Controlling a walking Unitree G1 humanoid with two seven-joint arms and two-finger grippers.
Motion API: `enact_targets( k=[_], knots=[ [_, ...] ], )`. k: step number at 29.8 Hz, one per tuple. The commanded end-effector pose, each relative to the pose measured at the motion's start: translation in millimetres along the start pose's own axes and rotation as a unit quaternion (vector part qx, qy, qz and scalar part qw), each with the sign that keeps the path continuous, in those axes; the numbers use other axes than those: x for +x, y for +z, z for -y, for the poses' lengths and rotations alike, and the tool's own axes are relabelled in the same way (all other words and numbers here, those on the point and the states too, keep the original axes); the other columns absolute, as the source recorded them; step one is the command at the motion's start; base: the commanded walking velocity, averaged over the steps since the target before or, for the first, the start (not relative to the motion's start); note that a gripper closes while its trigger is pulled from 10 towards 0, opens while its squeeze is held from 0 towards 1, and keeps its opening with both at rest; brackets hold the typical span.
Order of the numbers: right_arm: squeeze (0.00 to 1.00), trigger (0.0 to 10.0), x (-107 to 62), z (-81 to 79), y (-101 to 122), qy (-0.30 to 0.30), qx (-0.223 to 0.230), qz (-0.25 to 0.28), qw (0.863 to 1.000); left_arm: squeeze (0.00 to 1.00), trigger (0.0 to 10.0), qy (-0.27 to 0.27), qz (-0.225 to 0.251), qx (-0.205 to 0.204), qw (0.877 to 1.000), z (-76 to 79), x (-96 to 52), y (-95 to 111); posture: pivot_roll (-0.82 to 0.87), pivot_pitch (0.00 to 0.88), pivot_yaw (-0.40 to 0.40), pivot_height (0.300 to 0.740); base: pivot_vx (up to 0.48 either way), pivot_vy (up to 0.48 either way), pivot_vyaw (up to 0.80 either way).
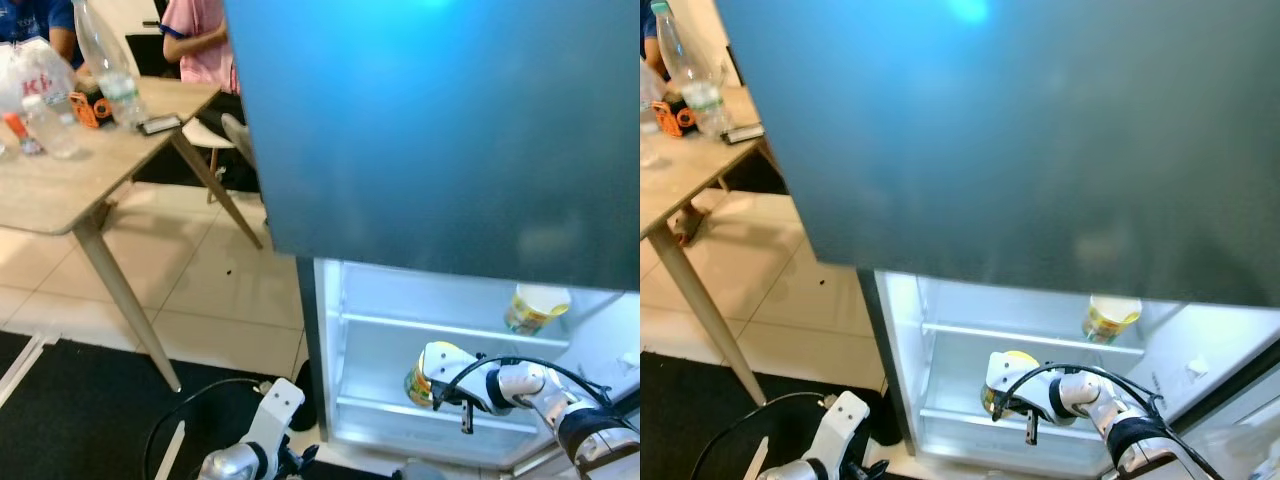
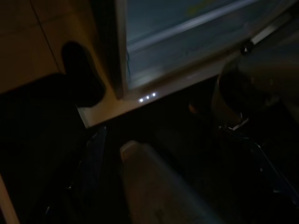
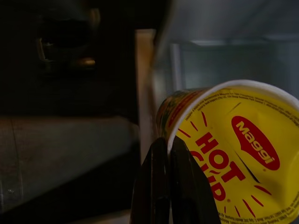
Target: Restocking fridge
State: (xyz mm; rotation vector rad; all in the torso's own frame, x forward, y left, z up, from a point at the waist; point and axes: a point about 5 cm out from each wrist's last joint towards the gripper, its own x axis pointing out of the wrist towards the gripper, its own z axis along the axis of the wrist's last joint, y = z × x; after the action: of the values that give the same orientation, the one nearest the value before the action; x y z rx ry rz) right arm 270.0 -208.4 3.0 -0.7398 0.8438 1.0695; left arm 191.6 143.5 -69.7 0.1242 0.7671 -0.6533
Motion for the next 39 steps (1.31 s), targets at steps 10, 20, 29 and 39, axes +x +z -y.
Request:
enact_targets(
  k=[10, 20, 29, 39],
  knots=[
    [0.00, 10.0, -24.1, 15.4, 21, 0.030, -0.042, 0.038, 0.998, 0.00, 10.0, 0.005, 0.017, 0.024, 1.000, -4.4, 2.4, 12, -0.06, 0.000, 0.018, 0.565, 0.000, 0.000, 0.00],
    [0.00, 10.0, -74.9, 31.9, 63, 0.025, -0.113, 0.111, 0.987, 0.00, 10.0, 0.003, 0.028, 0.036, 0.999, -4.2, 4.8, 19, -0.06, 0.000, 0.018, 0.525, 0.000, 0.000, 0.00],
    [0.00, 10.0, -116.4, 39.0, 79, 0.002, -0.153, 0.118, 0.981, 0.00, 10.0, 0.000, 0.035, 0.044, 0.998, -2.6, 6.1, 23, -0.06, 0.000, 0.015, 0.490, 0.000, 0.000, 0.00],
    [0.00, 10.0, -149.3, 53.4, 87, -0.064, -0.174, 0.092, 0.978, 0.00, 10.0, -0.035, 0.062, 0.091, 0.993, 7.3, 11.9, 37, -0.06, 0.000, 0.013, 0.440, 0.000, 0.000, 0.00]
  ],
)
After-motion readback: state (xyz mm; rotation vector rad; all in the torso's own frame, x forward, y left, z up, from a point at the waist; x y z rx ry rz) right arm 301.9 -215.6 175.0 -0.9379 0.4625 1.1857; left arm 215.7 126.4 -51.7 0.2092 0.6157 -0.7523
